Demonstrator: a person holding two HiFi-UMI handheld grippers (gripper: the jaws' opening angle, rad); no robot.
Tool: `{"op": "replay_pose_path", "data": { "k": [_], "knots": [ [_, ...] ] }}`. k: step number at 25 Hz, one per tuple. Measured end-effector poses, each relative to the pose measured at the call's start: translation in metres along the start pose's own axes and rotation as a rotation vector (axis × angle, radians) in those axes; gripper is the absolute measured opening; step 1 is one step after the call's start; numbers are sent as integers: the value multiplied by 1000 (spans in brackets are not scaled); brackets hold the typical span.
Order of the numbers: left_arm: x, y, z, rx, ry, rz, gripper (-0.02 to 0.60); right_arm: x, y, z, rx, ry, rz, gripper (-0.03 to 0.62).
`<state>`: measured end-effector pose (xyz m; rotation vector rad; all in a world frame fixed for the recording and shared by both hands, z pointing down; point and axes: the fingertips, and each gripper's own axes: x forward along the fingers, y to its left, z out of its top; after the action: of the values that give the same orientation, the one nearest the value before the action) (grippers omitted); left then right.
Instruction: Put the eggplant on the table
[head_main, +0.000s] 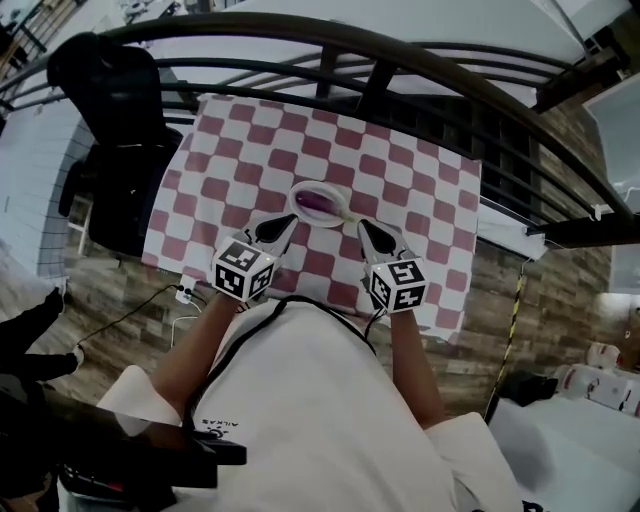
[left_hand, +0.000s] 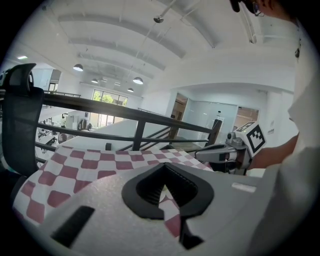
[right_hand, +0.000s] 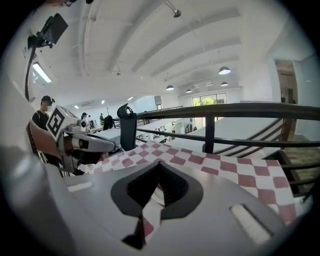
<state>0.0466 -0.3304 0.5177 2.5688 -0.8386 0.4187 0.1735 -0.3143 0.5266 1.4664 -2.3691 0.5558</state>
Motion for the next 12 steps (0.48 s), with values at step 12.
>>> {"op": "replay_pose_path", "data": {
  "k": [12],
  "knots": [
    [-41, -16, 41, 40, -104, -45, 5, -67, 25, 45, 75, -207, -65, 6]
  ]
}}
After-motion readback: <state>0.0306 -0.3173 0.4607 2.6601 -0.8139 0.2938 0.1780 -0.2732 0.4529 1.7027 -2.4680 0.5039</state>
